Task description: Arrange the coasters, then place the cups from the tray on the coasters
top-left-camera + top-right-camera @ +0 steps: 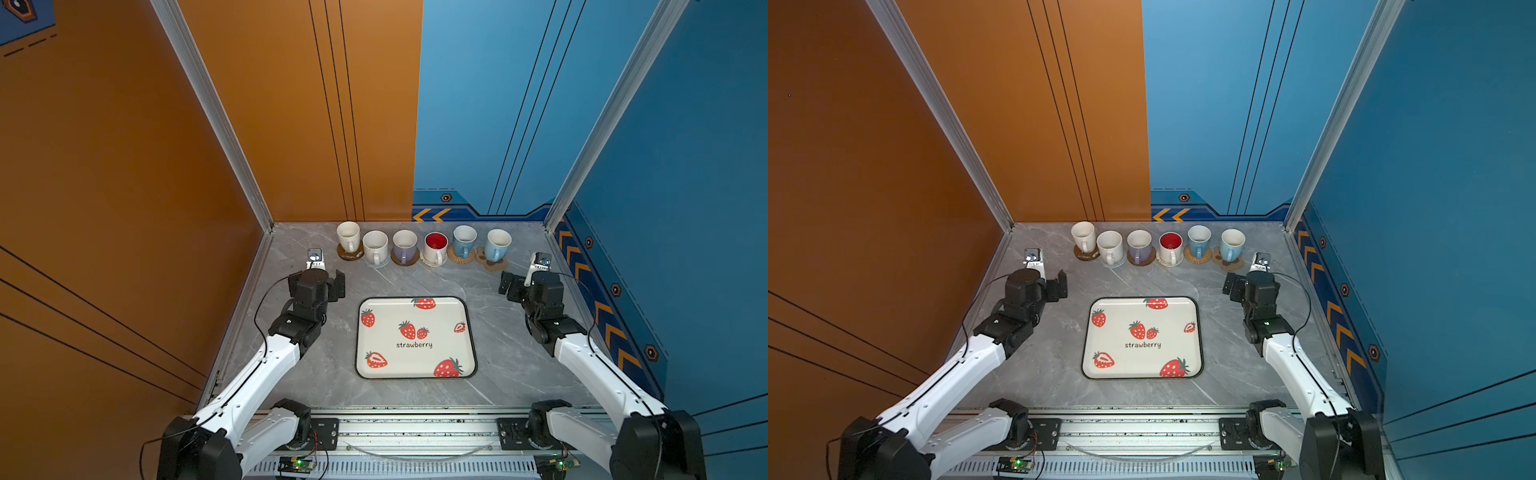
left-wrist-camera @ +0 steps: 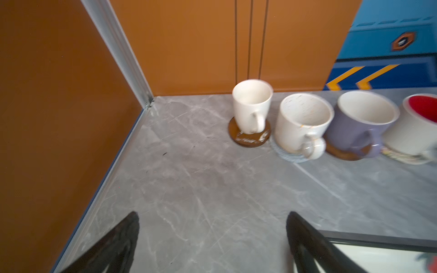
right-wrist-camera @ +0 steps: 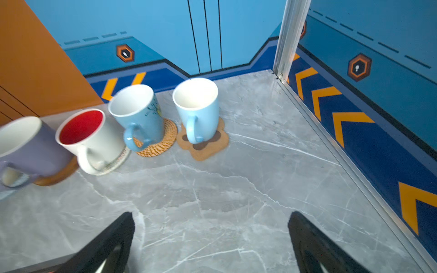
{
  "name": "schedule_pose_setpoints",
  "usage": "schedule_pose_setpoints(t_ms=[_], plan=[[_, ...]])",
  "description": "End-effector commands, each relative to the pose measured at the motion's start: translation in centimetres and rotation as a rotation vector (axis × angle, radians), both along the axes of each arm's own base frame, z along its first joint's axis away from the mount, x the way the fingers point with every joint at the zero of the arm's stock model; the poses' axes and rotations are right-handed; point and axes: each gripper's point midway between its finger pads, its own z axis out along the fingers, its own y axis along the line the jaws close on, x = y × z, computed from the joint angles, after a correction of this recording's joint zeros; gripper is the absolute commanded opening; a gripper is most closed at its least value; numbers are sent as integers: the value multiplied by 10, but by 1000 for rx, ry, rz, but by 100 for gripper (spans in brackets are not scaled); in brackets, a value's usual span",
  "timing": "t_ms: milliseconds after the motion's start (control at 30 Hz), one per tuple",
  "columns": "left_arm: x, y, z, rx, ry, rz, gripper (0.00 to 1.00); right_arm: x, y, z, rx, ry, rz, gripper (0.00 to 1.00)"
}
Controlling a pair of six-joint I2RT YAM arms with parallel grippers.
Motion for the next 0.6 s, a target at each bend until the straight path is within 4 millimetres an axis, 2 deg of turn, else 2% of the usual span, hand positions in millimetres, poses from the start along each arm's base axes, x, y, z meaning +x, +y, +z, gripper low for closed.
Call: schedule_pose_setpoints(t_ms=[0, 67, 167, 300, 567], plan=[[11, 24, 0, 35, -106, 65, 98, 14, -12, -9, -90, -23, -6, 100], [15, 30, -12, 27, -130, 55, 98, 18, -13, -22, -117, -54, 1, 100], [19, 38, -28, 4, -158, 50, 98, 19, -14, -30, -113, -131, 9, 100], [25, 48, -52, -20, -138, 56, 98, 20, -13, -43, -87, -120, 32, 100], [29, 49, -50, -76, -187, 13, 98, 27, -8, -77, -76, -106, 66, 100]])
